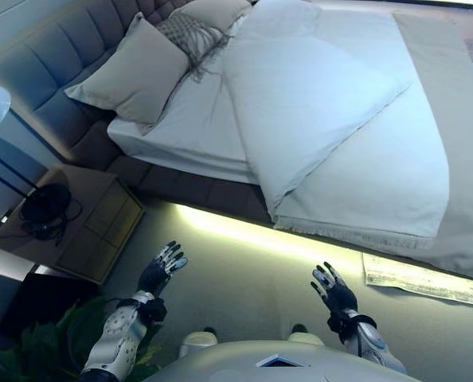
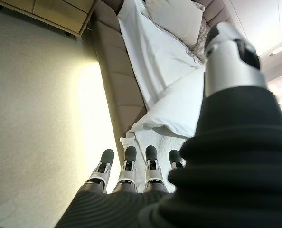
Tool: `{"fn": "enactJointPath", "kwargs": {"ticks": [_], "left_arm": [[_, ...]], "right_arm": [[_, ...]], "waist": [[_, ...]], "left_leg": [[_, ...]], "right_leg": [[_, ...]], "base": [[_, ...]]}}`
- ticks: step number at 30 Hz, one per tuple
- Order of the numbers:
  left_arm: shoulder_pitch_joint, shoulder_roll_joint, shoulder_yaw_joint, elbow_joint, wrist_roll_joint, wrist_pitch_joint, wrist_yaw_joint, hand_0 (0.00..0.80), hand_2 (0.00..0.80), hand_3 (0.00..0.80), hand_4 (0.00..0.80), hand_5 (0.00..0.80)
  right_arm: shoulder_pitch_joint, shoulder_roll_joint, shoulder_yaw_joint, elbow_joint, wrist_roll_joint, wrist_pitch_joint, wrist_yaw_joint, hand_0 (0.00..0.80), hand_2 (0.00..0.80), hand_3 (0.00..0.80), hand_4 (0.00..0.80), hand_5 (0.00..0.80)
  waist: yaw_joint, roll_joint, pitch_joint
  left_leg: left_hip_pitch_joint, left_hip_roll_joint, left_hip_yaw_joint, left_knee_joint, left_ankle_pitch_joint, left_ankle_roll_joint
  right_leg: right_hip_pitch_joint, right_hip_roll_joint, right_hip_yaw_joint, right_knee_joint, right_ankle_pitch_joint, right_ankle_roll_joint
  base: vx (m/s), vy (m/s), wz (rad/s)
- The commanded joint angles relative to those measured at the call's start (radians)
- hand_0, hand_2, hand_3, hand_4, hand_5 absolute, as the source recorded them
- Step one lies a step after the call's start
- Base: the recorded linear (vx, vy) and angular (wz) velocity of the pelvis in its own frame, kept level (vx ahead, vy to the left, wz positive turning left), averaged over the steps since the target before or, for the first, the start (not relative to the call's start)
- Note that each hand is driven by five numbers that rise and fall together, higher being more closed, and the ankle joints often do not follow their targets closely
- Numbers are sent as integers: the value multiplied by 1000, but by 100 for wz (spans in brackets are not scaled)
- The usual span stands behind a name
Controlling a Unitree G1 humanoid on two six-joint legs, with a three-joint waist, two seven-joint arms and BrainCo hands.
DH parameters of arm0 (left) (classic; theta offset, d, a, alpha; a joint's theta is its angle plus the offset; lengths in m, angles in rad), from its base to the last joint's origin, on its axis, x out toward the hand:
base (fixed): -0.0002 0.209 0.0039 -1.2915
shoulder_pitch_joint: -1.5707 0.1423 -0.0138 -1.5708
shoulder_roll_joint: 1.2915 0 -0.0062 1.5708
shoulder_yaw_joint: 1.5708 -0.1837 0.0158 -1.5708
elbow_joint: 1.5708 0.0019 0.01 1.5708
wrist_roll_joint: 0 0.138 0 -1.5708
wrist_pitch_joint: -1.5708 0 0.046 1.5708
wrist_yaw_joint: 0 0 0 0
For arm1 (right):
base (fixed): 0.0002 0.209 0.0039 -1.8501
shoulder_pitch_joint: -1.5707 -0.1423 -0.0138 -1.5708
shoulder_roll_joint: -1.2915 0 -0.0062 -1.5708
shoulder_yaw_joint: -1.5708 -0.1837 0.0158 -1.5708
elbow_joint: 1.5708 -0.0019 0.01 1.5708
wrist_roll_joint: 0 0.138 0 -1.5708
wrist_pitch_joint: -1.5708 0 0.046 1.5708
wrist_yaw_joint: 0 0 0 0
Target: Make the bed neatly
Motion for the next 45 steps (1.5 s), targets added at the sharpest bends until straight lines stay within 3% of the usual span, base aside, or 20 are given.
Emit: {"fn": "enactJointPath", "kwargs": {"ticks": [1,4,7,9,10,13,19,25,29,30,32,34,37,39,42,45], "left_arm": [[-80,57,23,-10,1,-24,-13,0,0,0,0,0],[-66,50,39,-17,0,-25,-1,0,0,0,0,0],[-75,46,38,-19,17,-19,-6,0,0,0,0,0],[-92,45,28,-5,24,-15,2,0,0,0,0,0],[-97,45,27,-3,18,-13,3,0,0,0,0,0],[-101,49,23,-6,-4,-20,17,0,0,0,0,0],[-94,60,31,3,-10,-8,-9,0,0,0,0,0],[-64,58,48,6,5,3,-33,0,0,0,0,0],[-56,53,52,9,7,4,-28,0,0,0,0,0],[-53,54,55,9,3,7,-31,0,0,0,0,0],[-35,58,67,-3,-10,11,-55,0,0,0,0,0],[-21,57,58,-18,-7,5,-58,0,0,0,0,0],[-25,41,42,-15,3,-14,-43,0,0,0,0,0],[-37,33,33,7,-10,-27,-27,0,0,0,0,0],[-57,17,35,11,-20,-19,-10,0,0,0,0,0],[-91,14,16,9,-12,-23,3,0,0,0,0,0]], "right_arm": [[-65,31,19,-63,43,-67,-32,0,0,0,0,0],[-84,50,27,-47,32,-72,-41,0,0,0,0,0],[-84,68,27,-50,21,-93,-54,0,0,0,0,0],[-77,62,30,-68,33,-90,-55,0,0,0,0,0],[-72,59,30,-75,33,-84,-48,0,0,0,0,0],[-53,42,24,-68,22,-78,3,0,0,0,0,0],[-118,47,13,-6,44,-65,-7,0,0,0,0,0],[-68,60,-6,5,39,-64,14,0,0,0,0,0],[-58,52,0,16,40,-51,1,0,0,0,0,0],[-56,49,2,10,35,-43,-9,0,0,0,0,0],[-51,25,1,-16,47,-21,-7,0,0,0,0,0],[-46,9,-3,-13,62,-20,-3,0,0,0,0,0],[-58,-9,-5,10,83,-35,13,0,0,0,0,0],[-70,-13,-1,32,85,-42,14,0,0,0,0,0],[-83,-14,-11,47,82,-44,11,0,0,0,0,0],[-96,-8,-6,31,94,-69,10,0,0,0,0,0]], "waist": [[42,-45,-1],[47,-35,7],[40,-18,21],[23,-4,36],[17,-5,41],[-12,-16,59],[-31,-69,78],[-41,-85,69],[-41,-96,52],[-43,-93,51],[-47,-85,47],[-44,-84,42],[-39,-85,39],[-37,-83,37],[-34,-86,45],[-26,-82,60]], "left_leg": [[-78,-103,21,66,37,91],[-83,-119,30,89,16,126],[-94,-148,29,120,-2,173],[-85,-158,34,131,-9,186],[-80,-163,40,131,-12,186],[-50,-175,48,137,-44,173],[-1,-191,39,148,-135,161],[51,-156,28,165,-182,157],[77,-96,16,204,-205,119],[80,-80,15,211,-197,110],[76,-24,-1,247,-96,74],[58,0,-21,279,-26,57],[31,4,-51,331,38,47],[5,-18,-62,415,64,50],[-85,-23,-30,531,136,50],[-118,-1,-25,412,149,57]], "right_leg": [[-12,1,-48,145,-74,-25],[-33,-35,-35,245,-78,-23],[-117,-86,-1,509,-34,-33],[-200,-94,15,649,5,-52],[-223,-97,17,653,15,-55],[-267,-78,25,496,53,-46],[-296,-72,51,99,203,25],[-301,-63,48,56,224,43],[-281,-50,46,77,182,49],[-284,-44,50,98,169,49],[-270,-9,64,138,130,25],[-243,25,63,130,106,-3],[-211,63,54,124,65,-47],[-201,82,49,148,24,-75],[-165,107,34,167,-17,-110],[-138,121,27,173,-38,-108]], "base": [[73,123,1],[58,173,1],[42,231,3],[66,188,15],[115,78,7],[163,-61,-5],[265,-186,-7],[330,-223,25],[361,-346,19],[341,-366,9],[300,-361,15],[254,-362,22],[165,-286,9],[120,-215,-6],[102,-223,-13],[124,-99,-10]]}}
